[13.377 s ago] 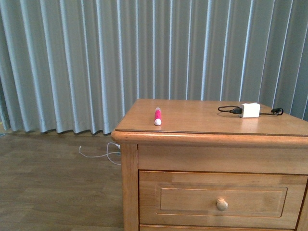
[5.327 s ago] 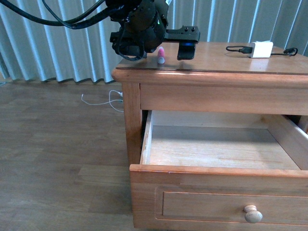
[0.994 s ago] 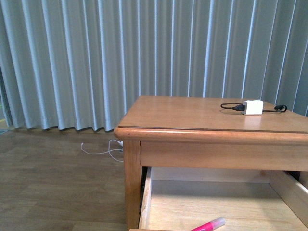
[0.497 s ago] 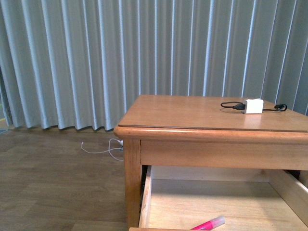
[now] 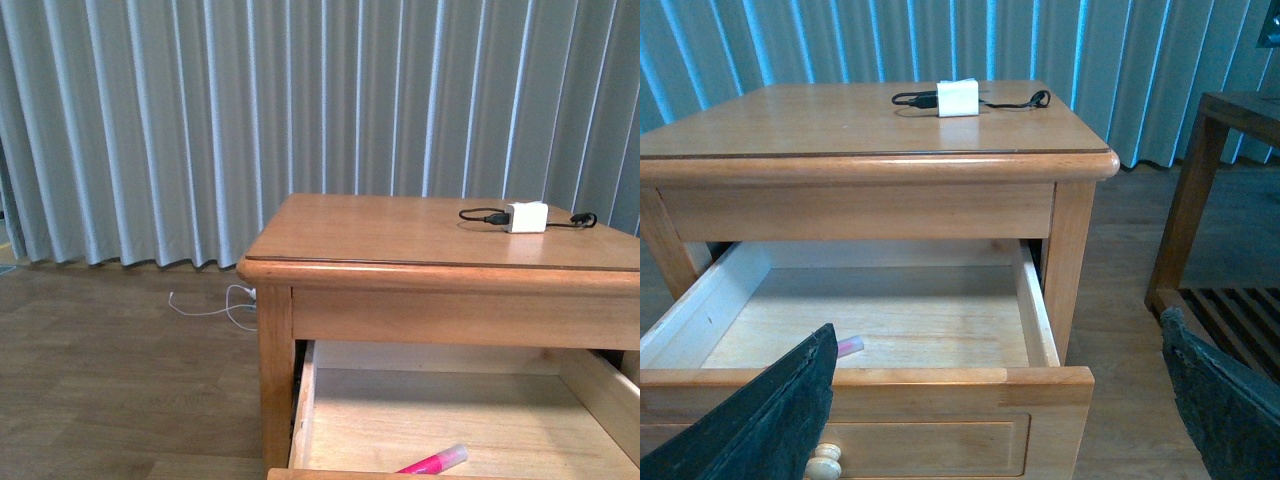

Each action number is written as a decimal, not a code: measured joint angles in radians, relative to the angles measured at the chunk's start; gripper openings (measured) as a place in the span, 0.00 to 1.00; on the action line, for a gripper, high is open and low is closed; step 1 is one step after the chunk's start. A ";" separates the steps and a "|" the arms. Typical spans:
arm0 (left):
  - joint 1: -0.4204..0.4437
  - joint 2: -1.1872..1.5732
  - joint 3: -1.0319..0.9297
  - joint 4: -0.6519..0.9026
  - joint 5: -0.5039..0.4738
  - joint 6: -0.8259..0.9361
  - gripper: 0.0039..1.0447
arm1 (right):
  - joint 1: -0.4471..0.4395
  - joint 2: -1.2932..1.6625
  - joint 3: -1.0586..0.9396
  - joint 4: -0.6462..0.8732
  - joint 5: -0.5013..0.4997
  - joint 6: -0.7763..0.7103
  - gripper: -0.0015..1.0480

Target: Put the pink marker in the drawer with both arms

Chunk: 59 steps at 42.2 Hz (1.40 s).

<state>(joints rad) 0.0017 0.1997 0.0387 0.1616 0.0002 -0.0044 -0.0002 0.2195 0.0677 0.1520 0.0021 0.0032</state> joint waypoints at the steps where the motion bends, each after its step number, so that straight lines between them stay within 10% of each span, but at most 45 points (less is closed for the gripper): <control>1: 0.000 -0.009 -0.006 0.001 0.000 0.000 0.04 | 0.000 0.000 0.000 0.000 0.000 0.000 0.92; 31: 0.000 -0.195 -0.016 -0.159 0.000 -0.001 0.04 | 0.003 0.010 0.011 -0.049 -0.004 -0.003 0.92; 37: 0.000 -0.195 -0.016 -0.159 0.000 0.000 0.28 | -0.005 0.168 0.065 -0.251 -0.067 0.004 0.92; 53: 0.000 -0.195 -0.016 -0.159 0.000 0.000 0.96 | 0.005 0.963 0.333 -0.140 -0.209 0.097 0.92; 59: 0.000 -0.195 -0.016 -0.159 0.000 0.000 0.94 | 0.043 1.137 0.419 -0.098 -0.157 0.124 0.92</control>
<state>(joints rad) 0.0013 0.0044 0.0231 0.0021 0.0002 -0.0044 0.0433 1.3567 0.4866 0.0540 -0.1551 0.1268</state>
